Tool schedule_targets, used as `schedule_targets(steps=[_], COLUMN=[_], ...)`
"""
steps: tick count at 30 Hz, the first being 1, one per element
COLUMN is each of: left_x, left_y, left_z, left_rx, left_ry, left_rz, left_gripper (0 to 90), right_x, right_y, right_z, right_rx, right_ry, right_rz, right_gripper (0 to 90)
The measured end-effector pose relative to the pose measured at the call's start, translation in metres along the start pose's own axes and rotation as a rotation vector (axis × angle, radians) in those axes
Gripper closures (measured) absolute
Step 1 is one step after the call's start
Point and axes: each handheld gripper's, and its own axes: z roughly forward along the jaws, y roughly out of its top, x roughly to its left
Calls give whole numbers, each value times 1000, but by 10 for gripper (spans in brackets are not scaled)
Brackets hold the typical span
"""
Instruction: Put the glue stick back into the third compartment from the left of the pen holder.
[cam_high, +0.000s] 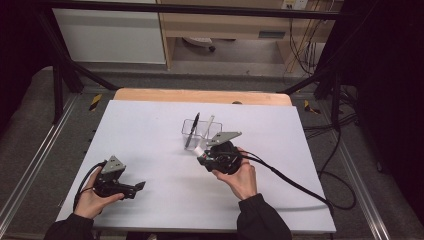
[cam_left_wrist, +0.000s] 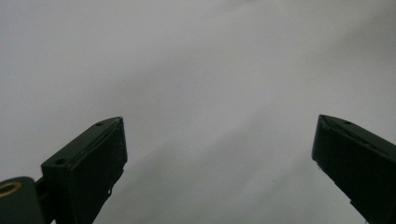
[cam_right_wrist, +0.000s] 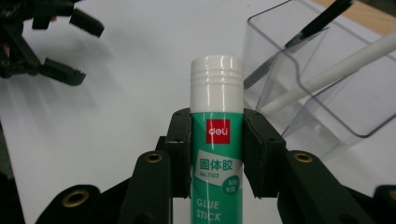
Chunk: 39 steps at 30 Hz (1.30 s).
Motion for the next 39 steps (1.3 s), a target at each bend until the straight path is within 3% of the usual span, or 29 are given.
schedule_targets(steps=[21,30,39], left_x=[0,1,1], left_y=[-1,-1,-1], left_z=[1,1,1], left_rx=[-2,-4,-6], left_ry=[1,3,2], left_rz=[-7,-8,-9], left_gripper=[32,32,32], right_x=[-30,-45,-56], right_y=[5,12,22], right_z=[-25,-21,-7], right_rx=[-233,-309,-365], right_ry=[-105,-136,-177], right_rz=[142,195,209], right_gripper=[661,661,661])
